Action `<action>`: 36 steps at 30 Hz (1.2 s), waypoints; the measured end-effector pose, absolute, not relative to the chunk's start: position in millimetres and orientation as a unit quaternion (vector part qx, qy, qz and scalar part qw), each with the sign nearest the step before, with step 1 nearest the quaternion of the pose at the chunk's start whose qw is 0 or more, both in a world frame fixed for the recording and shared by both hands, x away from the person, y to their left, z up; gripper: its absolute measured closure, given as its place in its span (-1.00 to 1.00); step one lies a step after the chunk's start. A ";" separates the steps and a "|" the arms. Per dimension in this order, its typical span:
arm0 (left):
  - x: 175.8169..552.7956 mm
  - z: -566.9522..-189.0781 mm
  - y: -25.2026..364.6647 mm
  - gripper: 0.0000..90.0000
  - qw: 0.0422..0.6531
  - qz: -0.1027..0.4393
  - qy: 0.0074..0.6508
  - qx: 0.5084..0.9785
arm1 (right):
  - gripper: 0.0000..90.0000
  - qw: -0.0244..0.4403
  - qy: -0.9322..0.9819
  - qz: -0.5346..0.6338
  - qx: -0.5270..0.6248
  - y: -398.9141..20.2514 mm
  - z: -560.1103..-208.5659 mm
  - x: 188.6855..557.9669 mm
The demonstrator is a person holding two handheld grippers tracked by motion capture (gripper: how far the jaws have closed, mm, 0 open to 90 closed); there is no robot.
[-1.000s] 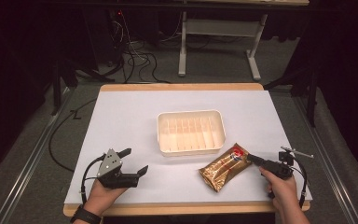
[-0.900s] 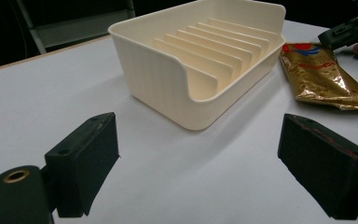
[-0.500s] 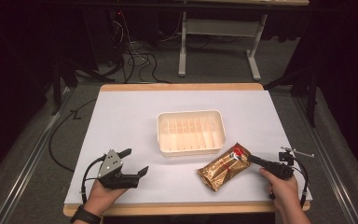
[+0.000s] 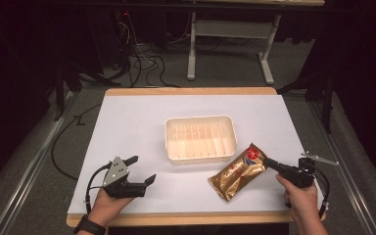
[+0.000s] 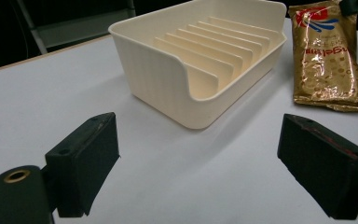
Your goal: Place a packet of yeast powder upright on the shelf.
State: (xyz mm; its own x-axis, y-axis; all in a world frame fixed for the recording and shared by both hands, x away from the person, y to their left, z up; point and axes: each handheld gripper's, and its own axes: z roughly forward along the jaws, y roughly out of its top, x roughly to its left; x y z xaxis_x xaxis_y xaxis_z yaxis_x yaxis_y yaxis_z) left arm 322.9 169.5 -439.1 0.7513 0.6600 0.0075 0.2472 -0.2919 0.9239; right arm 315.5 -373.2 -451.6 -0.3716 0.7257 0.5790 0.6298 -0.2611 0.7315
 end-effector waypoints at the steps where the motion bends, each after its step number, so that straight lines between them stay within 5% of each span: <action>1: 323.0 -439.1 169.5 -0.71 0.519 0.199 0.291 0.779 | 1.00 0.043 0.606 0.564 0.559 -373.2 -451.6 315.5; 36: 323.6 -438.8 169.7 -0.71 0.518 0.200 0.291 0.779 | 1.00 0.158 0.600 0.613 0.489 -374.3 -399.0 291.3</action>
State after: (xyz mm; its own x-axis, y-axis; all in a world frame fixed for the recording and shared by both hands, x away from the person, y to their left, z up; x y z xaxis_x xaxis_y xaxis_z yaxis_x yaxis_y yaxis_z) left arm 323.6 169.7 -438.8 0.7507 0.6605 0.0097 0.2462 -0.2935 0.9237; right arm 291.3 -374.3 -399.0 -0.4726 0.7802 0.4098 0.3932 -0.2295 0.8904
